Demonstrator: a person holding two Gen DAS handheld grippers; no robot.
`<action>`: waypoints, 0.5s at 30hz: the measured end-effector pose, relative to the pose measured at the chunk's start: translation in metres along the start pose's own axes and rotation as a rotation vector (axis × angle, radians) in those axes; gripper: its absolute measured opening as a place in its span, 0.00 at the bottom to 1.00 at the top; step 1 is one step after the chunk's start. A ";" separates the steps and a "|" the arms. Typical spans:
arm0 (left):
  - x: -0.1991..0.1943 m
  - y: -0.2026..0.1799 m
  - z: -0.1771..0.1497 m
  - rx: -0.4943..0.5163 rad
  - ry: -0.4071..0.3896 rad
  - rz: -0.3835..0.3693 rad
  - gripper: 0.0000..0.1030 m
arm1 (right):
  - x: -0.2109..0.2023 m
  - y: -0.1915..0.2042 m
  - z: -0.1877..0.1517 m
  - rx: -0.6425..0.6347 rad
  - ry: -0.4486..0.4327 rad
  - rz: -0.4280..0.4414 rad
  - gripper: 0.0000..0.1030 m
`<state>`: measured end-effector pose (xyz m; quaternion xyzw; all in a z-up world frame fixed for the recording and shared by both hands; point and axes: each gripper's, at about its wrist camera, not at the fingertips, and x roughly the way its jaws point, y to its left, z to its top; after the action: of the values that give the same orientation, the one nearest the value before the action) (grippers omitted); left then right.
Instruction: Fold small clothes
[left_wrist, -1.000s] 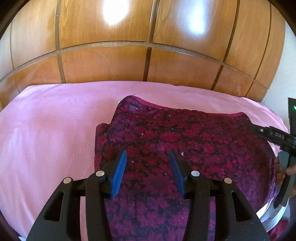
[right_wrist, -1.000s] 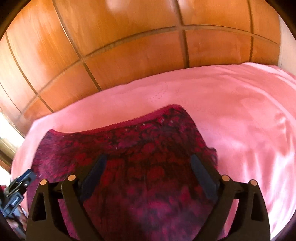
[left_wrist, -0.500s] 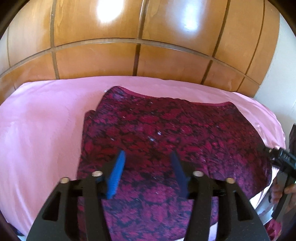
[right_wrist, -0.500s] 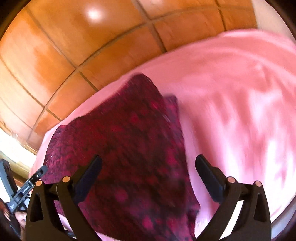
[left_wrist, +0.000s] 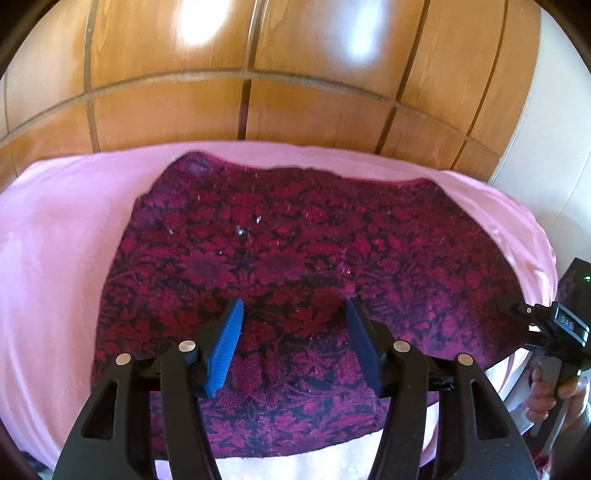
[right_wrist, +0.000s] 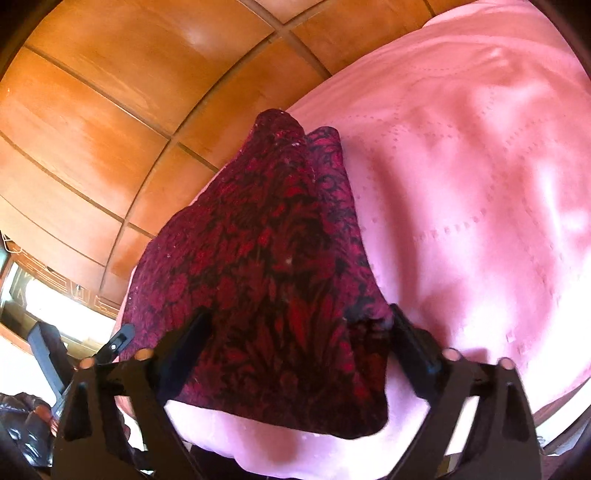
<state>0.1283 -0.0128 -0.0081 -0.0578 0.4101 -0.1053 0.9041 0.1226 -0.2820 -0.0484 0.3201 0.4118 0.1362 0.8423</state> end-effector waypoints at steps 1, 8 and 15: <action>0.003 0.000 0.000 0.002 0.008 0.003 0.54 | -0.001 -0.001 -0.001 0.002 0.001 -0.001 0.76; 0.011 -0.004 0.007 0.021 0.024 0.033 0.54 | -0.010 -0.001 -0.001 -0.033 0.040 -0.014 0.55; 0.010 -0.003 0.007 0.025 0.017 0.023 0.54 | 0.002 -0.011 -0.001 0.011 0.082 0.073 0.70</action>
<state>0.1398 -0.0181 -0.0099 -0.0410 0.4173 -0.1003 0.9023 0.1228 -0.2889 -0.0579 0.3337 0.4348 0.1776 0.8174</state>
